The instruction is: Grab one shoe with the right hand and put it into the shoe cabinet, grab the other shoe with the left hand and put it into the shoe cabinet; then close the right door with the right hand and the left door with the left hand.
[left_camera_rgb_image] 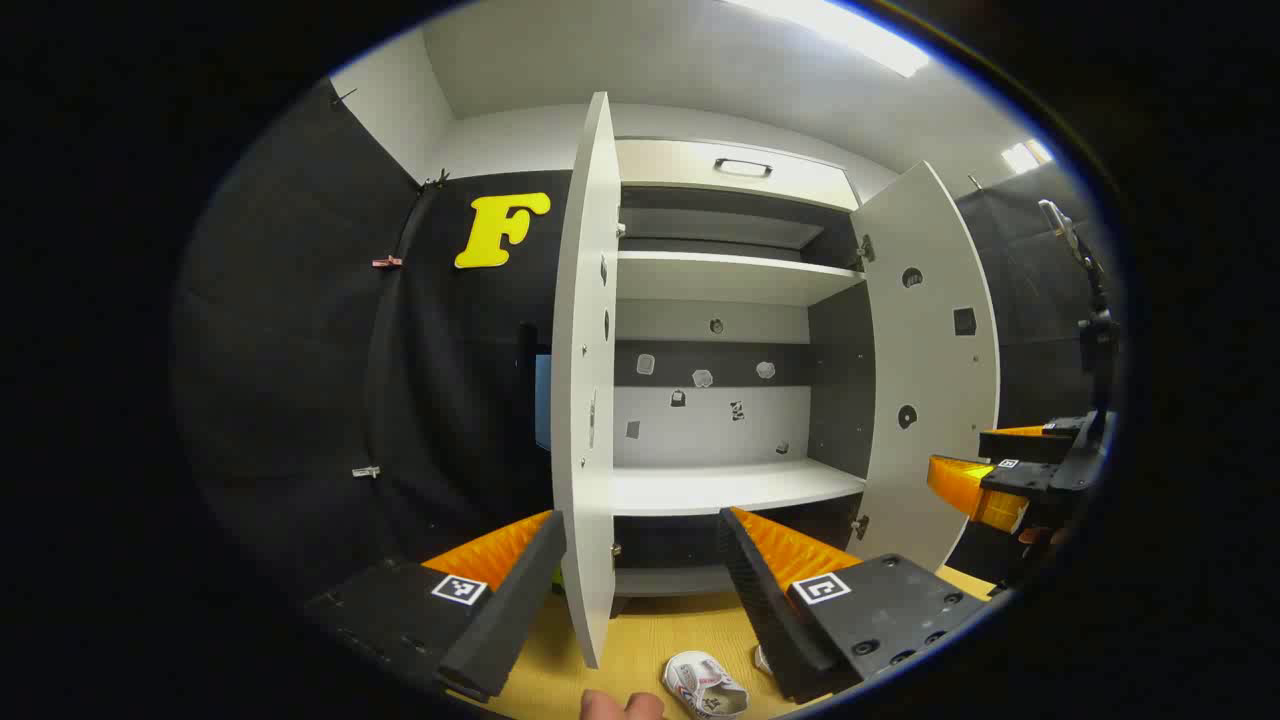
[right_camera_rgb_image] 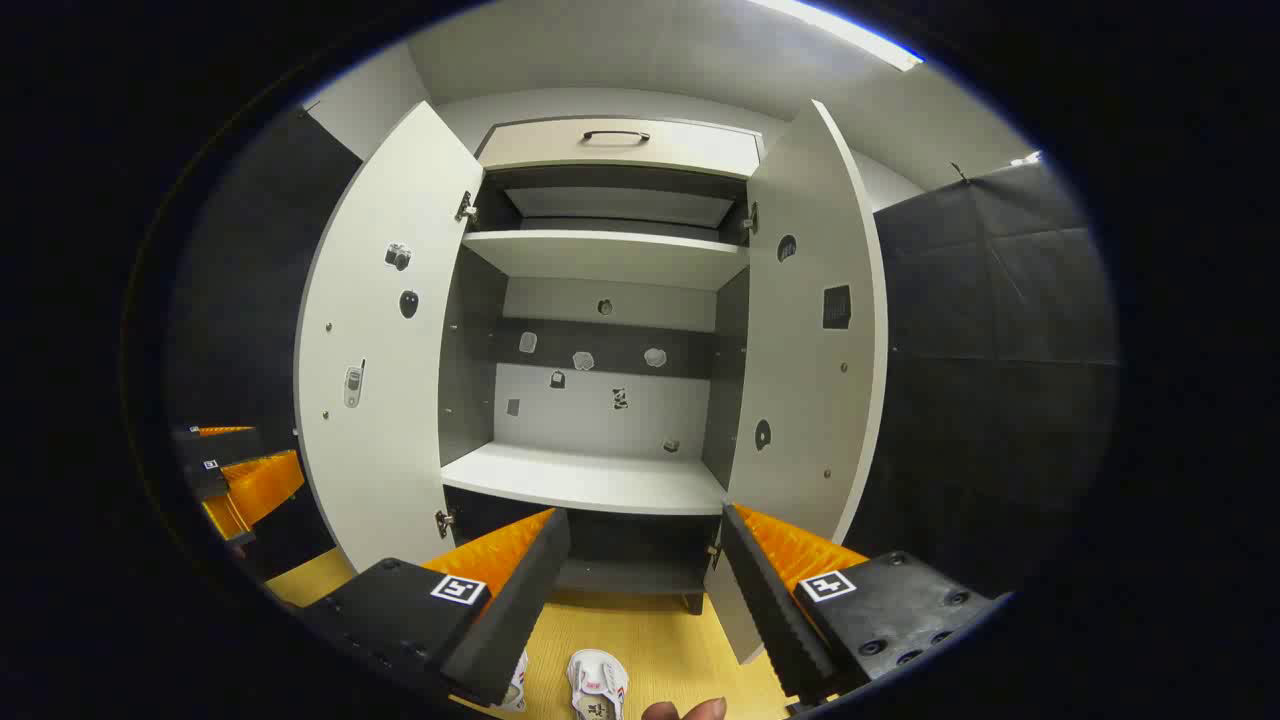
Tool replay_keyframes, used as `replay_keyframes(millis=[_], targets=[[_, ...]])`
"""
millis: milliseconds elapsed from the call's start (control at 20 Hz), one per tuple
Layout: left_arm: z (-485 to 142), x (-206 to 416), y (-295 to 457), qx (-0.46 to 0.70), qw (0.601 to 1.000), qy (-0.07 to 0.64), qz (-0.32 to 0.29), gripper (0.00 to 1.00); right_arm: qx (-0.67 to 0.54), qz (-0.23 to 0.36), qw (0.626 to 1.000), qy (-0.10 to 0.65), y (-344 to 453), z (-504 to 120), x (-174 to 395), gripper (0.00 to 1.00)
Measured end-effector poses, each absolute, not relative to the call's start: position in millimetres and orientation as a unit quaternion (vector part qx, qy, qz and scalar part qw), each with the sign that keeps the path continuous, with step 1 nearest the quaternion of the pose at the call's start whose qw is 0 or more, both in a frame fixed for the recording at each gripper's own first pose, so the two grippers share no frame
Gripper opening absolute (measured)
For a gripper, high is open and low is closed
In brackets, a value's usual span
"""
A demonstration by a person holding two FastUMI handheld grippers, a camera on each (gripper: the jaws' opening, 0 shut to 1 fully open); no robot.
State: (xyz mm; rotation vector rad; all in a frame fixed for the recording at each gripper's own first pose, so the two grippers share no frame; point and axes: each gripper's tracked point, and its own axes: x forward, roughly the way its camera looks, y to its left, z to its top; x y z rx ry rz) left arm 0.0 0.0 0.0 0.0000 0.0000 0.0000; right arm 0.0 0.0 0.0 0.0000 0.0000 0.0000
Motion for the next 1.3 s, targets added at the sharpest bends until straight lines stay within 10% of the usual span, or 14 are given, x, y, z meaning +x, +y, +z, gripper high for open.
replay_keyframes(millis=[1300], targets=[[-14,-11,8,0.003,1.0,0.013,0.008,0.95,0.011,0.034,0.994,0.105,28,-78,-11,0.98]])
